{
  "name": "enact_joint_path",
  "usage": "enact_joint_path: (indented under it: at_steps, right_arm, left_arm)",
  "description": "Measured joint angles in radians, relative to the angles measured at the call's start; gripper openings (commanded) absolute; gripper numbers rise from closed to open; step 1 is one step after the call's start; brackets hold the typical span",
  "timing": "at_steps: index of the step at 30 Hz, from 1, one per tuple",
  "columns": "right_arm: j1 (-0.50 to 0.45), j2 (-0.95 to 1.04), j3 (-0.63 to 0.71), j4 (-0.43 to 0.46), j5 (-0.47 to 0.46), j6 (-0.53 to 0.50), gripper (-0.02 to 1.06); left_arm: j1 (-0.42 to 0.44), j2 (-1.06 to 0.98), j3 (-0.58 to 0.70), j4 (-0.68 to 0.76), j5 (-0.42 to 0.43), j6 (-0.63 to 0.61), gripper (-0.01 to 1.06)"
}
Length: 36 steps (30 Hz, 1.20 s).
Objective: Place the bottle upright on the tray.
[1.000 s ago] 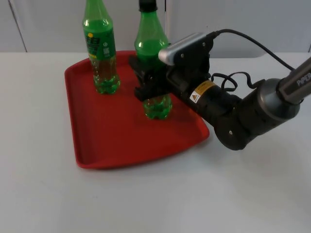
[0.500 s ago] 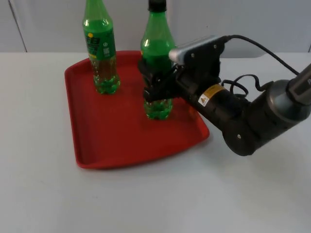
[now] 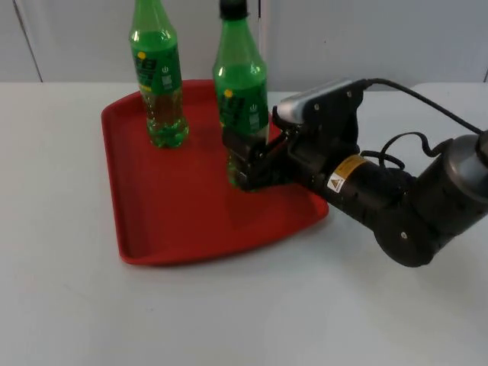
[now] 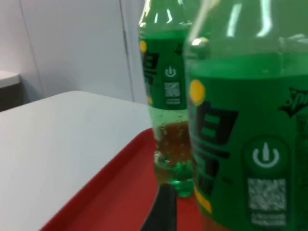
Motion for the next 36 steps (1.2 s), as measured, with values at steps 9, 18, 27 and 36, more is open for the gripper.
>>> enact_joint_path:
  at_steps: [9, 18, 27, 36]
  right_arm:
    - [0.000, -0.087, 0.022, -0.113, 0.179, 0.019, 0.73]
    - [0.000, -0.128, 0.032, -0.085, 0.319, -0.002, 0.73]
    - [0.000, -0.240, 0.067, -0.001, 0.595, -0.004, 0.73]
    - [0.000, -0.414, 0.080, 0.010, 1.003, -0.006, 0.73]
  left_arm:
    - [0.000, 0.000, 0.000, 0.000, 0.000, 0.000, 0.92]
    - [0.000, 0.000, 0.000, 0.000, 0.000, 0.000, 0.92]
    - [0.000, 0.000, 0.000, 0.000, 0.000, 0.002, 0.92]
    - [0.000, 0.000, 0.000, 0.000, 0.000, 0.002, 0.92]
